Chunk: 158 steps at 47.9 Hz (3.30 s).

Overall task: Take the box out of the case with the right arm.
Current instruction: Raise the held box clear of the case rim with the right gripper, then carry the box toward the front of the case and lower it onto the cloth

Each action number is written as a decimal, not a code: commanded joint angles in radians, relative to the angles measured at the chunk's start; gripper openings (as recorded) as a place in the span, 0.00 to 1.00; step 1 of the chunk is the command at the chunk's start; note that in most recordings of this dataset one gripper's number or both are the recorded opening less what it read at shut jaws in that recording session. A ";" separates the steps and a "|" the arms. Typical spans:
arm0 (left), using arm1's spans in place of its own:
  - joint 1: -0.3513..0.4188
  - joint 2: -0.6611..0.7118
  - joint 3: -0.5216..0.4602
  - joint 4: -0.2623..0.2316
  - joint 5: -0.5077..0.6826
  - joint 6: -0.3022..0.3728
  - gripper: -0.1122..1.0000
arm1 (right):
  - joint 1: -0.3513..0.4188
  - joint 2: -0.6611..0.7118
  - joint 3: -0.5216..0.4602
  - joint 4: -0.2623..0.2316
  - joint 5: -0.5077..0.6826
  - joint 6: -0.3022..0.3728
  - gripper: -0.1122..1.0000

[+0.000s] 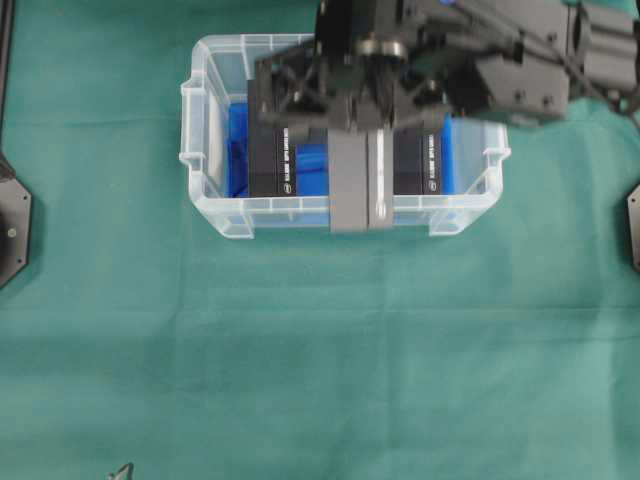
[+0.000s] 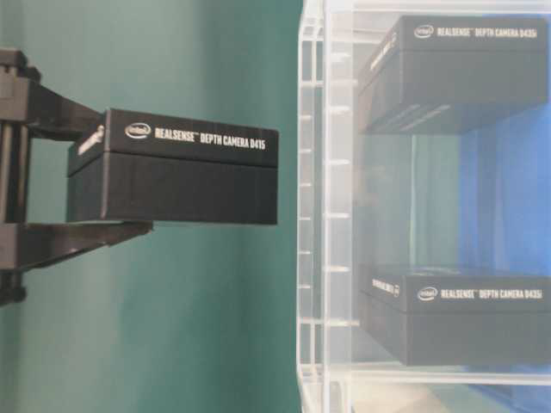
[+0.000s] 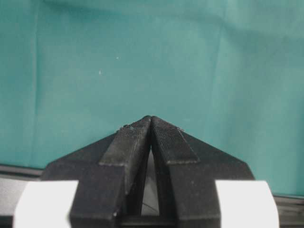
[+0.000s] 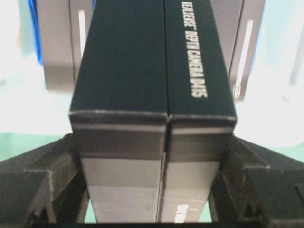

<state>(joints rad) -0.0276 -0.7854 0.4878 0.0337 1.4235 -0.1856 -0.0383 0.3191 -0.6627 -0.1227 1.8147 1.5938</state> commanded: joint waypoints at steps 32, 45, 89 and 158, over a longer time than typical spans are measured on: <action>-0.003 0.002 -0.023 0.002 -0.003 0.002 0.12 | 0.276 -0.055 -0.031 -0.003 0.003 0.276 0.69; -0.003 0.002 -0.023 0.002 -0.002 0.002 0.12 | 0.290 -0.054 -0.031 -0.003 0.006 0.282 0.69; -0.003 0.002 -0.020 0.002 -0.003 0.002 0.12 | 0.278 0.014 0.307 0.092 -0.305 0.313 0.69; -0.002 0.008 -0.018 0.005 -0.011 0.000 0.12 | 0.281 0.012 0.538 0.152 -0.586 0.333 0.93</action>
<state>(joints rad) -0.0276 -0.7823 0.4878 0.0353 1.4189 -0.1856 0.2393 0.3590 -0.1120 0.0307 1.2287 1.9251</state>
